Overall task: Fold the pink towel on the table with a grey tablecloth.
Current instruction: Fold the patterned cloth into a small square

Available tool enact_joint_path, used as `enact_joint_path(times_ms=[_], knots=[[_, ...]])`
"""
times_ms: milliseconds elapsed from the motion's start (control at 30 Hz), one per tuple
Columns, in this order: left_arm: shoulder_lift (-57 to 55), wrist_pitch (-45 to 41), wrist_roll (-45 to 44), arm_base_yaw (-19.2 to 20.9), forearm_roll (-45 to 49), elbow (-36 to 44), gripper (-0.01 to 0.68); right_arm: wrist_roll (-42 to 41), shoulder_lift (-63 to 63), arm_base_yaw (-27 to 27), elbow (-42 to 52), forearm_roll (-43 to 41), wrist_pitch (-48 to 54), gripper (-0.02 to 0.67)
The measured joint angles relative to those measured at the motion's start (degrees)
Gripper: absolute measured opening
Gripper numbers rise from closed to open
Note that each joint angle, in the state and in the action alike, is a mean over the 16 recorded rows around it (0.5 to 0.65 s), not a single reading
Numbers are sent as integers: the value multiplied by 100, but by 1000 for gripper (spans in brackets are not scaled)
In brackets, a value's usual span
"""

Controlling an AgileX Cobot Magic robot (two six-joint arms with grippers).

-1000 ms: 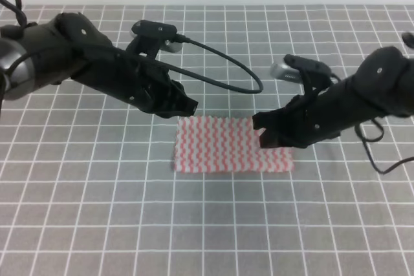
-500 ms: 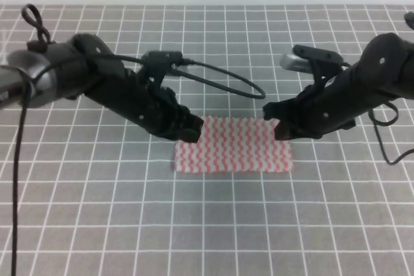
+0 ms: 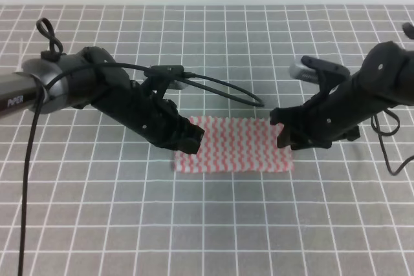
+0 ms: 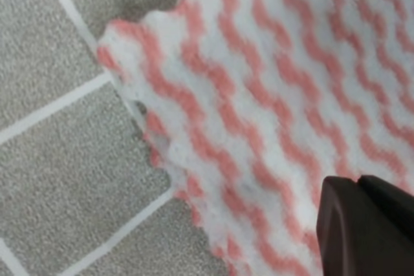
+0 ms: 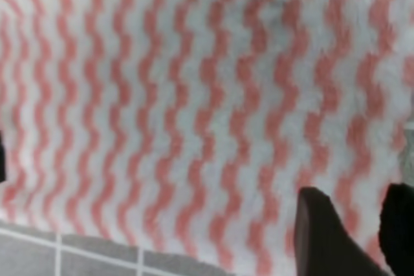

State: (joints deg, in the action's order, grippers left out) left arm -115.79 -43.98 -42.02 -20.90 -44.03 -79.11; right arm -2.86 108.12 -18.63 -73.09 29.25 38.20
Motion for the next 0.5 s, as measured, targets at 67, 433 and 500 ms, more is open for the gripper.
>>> enact_joint_path(times_ms=[67,433,500], knots=[[-1,35,1,0,3,0,0,0,54,0,0,6,-12,194],[-1,141,-1,0,19,0,0,0,195,37,-1,-6,-71,197],[-1,138,1,0,24,0,0,-1,217,48,-1,-6,-66,197]])
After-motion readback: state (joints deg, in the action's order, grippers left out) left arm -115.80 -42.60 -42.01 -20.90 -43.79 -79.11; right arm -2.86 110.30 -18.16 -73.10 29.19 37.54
